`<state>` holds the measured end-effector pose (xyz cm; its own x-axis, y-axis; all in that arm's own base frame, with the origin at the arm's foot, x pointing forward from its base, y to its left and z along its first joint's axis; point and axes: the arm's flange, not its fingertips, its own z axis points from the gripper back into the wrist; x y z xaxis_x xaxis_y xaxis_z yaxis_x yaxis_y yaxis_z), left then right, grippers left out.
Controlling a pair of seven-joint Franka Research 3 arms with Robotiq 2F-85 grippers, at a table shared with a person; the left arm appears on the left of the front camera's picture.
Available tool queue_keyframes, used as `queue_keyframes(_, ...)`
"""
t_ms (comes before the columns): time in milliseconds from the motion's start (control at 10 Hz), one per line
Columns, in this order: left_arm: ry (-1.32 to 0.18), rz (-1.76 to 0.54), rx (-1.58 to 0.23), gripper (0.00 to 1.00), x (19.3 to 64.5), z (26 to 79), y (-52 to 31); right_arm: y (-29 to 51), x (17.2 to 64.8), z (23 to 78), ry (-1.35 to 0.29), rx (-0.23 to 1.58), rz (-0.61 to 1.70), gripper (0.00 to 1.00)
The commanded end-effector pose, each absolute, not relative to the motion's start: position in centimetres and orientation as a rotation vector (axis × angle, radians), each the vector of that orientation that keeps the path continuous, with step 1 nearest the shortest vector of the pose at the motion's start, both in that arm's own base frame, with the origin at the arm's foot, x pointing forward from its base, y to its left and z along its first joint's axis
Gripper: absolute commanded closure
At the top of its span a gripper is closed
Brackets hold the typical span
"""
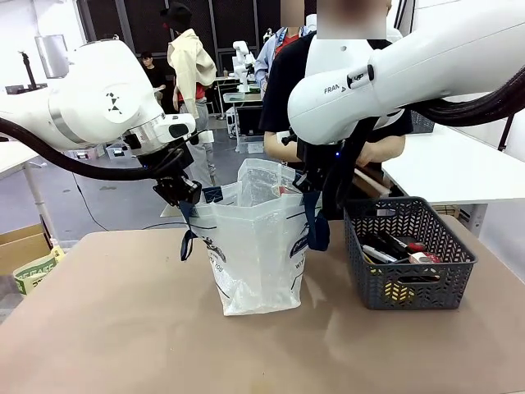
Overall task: Transfer purchased items from the store into the shopping bag.
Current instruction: Move the Reusable shopping bag to the right side of the table.
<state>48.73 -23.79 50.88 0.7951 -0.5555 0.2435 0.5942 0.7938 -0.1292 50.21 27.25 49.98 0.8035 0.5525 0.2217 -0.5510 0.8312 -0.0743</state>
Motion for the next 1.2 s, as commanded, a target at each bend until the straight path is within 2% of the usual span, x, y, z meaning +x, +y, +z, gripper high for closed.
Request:
queue_keyframes(0,-0.200,-0.611,-0.202,1.00,48.6,51.1,-23.8,27.2,50.2,49.9,-0.239,-0.007,0.589,1.00)
queue_keyframes(400,-0.198,-0.622,-0.204,1.00,48.7,50.9,-23.8,27.2,50.2,49.9,-0.239,-0.007,0.589,1.00)
queue_keyframes(800,-0.383,-0.390,-0.314,1.00,47.6,51.3,-22.8,27.2,50.2,49.9,-0.239,-0.007,0.589,1.00)
queue_keyframes(1100,-0.412,-0.329,-0.366,1.00,46.7,50.7,-21.6,27.2,50.2,49.9,-0.239,-0.007,0.589,1.00)
